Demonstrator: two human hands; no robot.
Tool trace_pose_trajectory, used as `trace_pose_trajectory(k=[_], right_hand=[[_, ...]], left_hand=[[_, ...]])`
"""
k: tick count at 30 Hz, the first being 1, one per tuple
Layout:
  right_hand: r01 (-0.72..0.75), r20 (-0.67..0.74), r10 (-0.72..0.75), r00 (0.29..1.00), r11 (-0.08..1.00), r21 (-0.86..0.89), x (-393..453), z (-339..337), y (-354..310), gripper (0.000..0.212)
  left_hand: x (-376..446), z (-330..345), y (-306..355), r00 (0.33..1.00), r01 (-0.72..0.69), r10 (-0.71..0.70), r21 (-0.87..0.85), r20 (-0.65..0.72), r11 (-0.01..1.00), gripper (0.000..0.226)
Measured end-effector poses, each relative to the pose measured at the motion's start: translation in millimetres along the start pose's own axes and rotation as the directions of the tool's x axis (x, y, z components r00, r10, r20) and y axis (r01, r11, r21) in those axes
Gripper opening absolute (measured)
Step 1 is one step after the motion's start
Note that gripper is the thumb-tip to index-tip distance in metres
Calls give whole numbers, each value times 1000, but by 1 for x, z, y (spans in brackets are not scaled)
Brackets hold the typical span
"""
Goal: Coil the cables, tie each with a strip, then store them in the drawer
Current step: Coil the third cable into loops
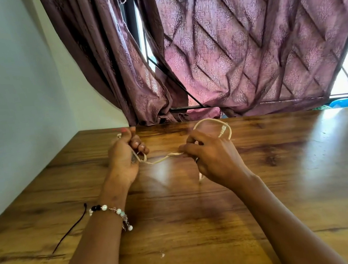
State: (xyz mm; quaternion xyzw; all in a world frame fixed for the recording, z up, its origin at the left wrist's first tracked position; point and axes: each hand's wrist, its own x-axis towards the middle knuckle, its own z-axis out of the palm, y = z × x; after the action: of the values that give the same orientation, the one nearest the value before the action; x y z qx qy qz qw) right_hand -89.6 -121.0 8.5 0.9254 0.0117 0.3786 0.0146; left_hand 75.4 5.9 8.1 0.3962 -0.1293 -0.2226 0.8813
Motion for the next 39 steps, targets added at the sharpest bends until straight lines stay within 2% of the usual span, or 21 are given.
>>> trace_pose_trajectory(k=[4, 6, 8, 12, 19, 24, 28, 30, 32, 33, 36, 39], right_hand=[[52, -25, -50, 998, 995, 87, 0, 1, -4, 28], [55, -43, -51, 998, 995, 87, 0, 0, -4, 29], [42, -64, -36, 997, 995, 89, -1, -1, 0, 31], [31, -129, -18, 991, 995, 98, -2, -2, 5, 31], [-17, -358, 76, 931, 986, 164, 0, 7, 18, 21], [-86, -400, 163, 902, 975, 204, -2, 1, 27, 19], [-118, -475, 166, 864, 985, 128, -4, 3, 42, 19], [-172, -432, 263, 863, 956, 238, -6, 7, 50, 28], [-247, -328, 372, 868, 898, 363, -10, 9, 52, 45], [-297, -245, 399, 884, 882, 365, -12, 10, 52, 51], [-405, 64, 400, 915, 900, 162, -16, 16, 47, 53], [-351, 333, 349, 876, 935, -58, -11, 20, 33, 67]], left_hand=[[-9, 8, -16, 999, -33, 33, 323, 5, 946, 20], [-16, 14, -20, 998, -50, 23, 488, 61, 871, 23], [-20, 17, -25, 989, -71, -18, 582, 145, 810, 27], [-28, 20, -29, 955, -49, -156, 651, 253, 757, 28], [-33, 19, -26, 925, 78, -315, 703, 213, 707, 28], [-37, 24, -30, 769, 129, -531, 727, 356, 675, 34], [-37, 24, -30, 636, 249, -596, 601, 490, 760, 66], [-36, 24, -28, 581, 295, -565, 495, 586, 817, 67], [-35, 26, -26, 531, 331, -488, 361, 692, 872, 56], [-35, 26, -25, 511, 345, -442, 295, 737, 891, 49], [-29, 22, -21, 503, 363, -307, 124, 808, 923, 35], [-20, 16, -17, 498, 407, -187, -38, 847, 913, 31]])
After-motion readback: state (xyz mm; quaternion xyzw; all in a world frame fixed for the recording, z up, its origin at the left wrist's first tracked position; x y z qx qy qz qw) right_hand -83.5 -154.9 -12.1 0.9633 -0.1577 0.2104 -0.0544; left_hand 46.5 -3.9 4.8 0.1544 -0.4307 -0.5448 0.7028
